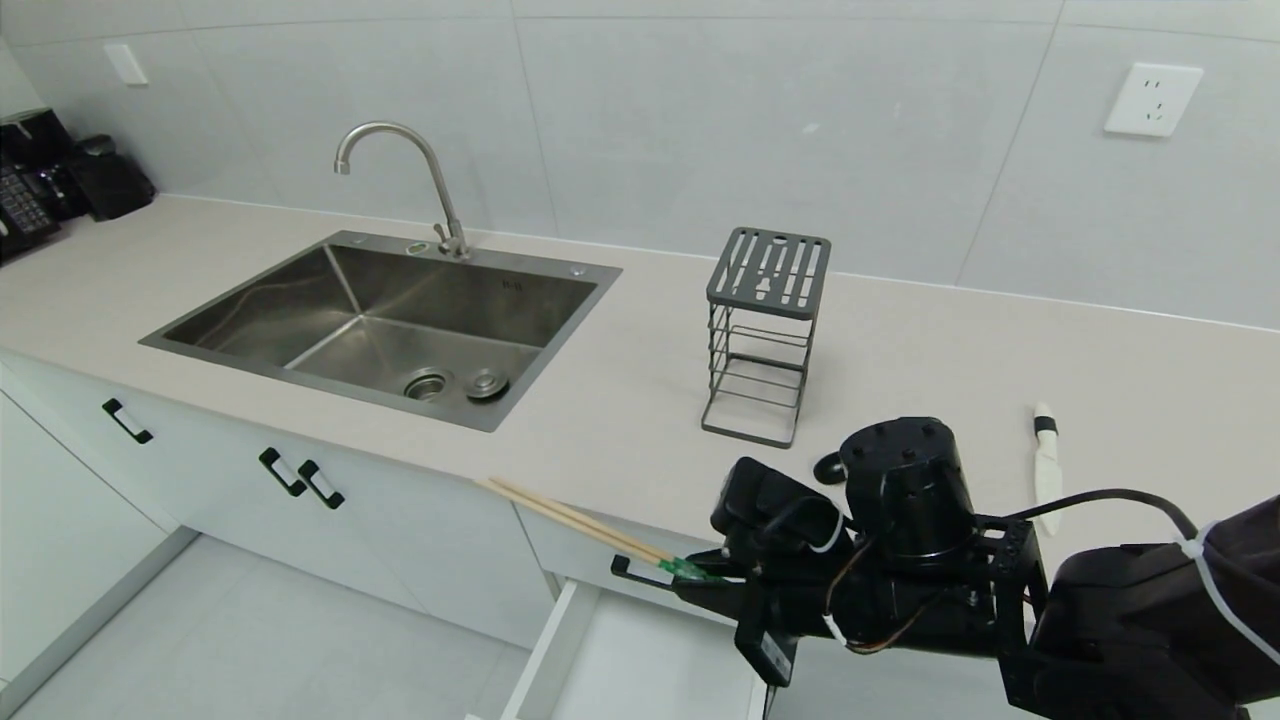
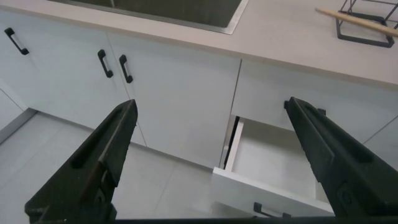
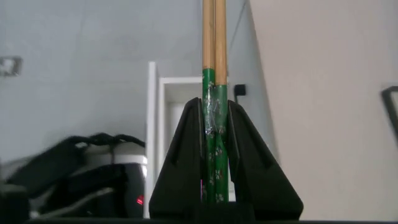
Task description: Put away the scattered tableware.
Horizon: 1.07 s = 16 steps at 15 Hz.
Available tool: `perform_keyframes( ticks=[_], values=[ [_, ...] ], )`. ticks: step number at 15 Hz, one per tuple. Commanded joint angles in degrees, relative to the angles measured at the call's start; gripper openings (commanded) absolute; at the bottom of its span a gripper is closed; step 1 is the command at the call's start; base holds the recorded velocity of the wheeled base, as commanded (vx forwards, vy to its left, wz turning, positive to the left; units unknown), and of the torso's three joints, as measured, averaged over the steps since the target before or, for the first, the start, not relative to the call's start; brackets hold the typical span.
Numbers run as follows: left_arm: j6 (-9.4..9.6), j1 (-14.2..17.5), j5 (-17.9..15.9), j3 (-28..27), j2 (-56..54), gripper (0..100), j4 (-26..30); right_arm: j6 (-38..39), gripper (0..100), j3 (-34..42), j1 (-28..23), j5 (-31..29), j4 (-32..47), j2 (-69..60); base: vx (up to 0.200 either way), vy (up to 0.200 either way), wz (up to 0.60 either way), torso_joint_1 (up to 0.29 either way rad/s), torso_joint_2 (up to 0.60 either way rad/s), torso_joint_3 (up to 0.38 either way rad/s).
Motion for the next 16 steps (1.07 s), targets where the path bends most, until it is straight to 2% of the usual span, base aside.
perform_keyframes(
  ticks=[1,5,16],
  values=[
    [-0.02,0.0,0.0,0.0,0.1,100,0.0,1.8,0,-0.7,1.7,-0.6,-0.4,-0.1,0.0,0.0,0.0,-0.198,0.39,0.198],
    [-0.02,0.0,0.0,0.0,0.1,100,0.0,2.6,0,-0.3,3.0,-3.2,-0.8,-0.6,0.0,0.0,0.0,-0.233,0.47,0.223],
    [-0.02,0.0,0.0,0.0,0.1,100,0.0,3.0,0,-0.7,6.1,-3.2,-0.9,-1.1,0.0,0.0,0.0,-0.272,0.53,0.262]
  ],
)
